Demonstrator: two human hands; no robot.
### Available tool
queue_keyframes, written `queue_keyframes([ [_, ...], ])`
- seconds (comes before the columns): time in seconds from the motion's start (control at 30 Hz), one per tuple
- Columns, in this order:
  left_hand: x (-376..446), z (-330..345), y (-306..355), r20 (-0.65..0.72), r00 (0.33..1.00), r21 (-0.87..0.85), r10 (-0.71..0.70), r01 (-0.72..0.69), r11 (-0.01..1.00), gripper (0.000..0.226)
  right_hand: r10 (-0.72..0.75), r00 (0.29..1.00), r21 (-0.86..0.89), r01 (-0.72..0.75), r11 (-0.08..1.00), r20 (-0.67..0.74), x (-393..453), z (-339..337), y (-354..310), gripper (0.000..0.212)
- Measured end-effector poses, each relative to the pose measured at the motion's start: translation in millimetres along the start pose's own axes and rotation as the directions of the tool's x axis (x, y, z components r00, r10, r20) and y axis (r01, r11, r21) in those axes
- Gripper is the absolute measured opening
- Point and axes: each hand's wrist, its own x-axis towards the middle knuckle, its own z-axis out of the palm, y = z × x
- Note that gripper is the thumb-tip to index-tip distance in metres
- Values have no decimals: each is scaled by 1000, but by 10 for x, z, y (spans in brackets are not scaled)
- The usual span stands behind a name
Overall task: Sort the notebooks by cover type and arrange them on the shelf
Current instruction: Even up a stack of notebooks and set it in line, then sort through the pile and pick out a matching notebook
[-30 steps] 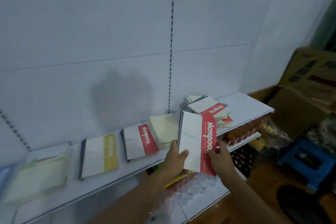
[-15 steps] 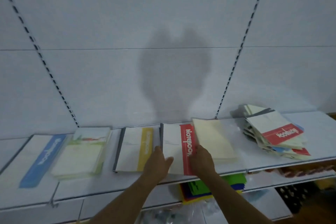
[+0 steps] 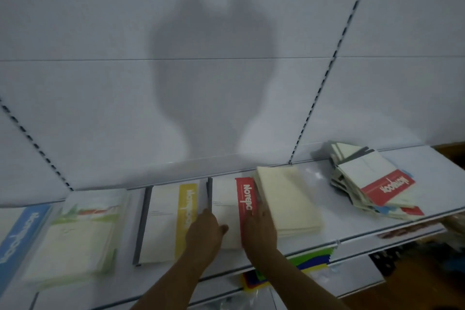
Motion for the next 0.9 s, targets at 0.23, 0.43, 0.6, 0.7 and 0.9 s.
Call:
queue_keyframes([
  [0.23,5,-12,176,-15,1000,267,22,-18,963,46,-169,957,119,144,982,235,53,-174,182,51],
  [0.43,-42,-39,895,-193,975,402,110,-23,915,41,-233,972,317,216,924,19,228,-1086,817,31],
  [0.6,-135,332,1985,-109,949,130,295,-281,951,38,-71,989,430,120,895,-129,346,-1712,1764,22],
  [0.7,-199,505,2700,-132,934,-31,331,-338,941,31,46,980,491,57,870,-194,342,-1922,2348,16],
  [0.9,-164,796,3439,-147,911,29,386,-386,922,45,225,963,521,-118,845,-146,402,-2139,3230,17],
])
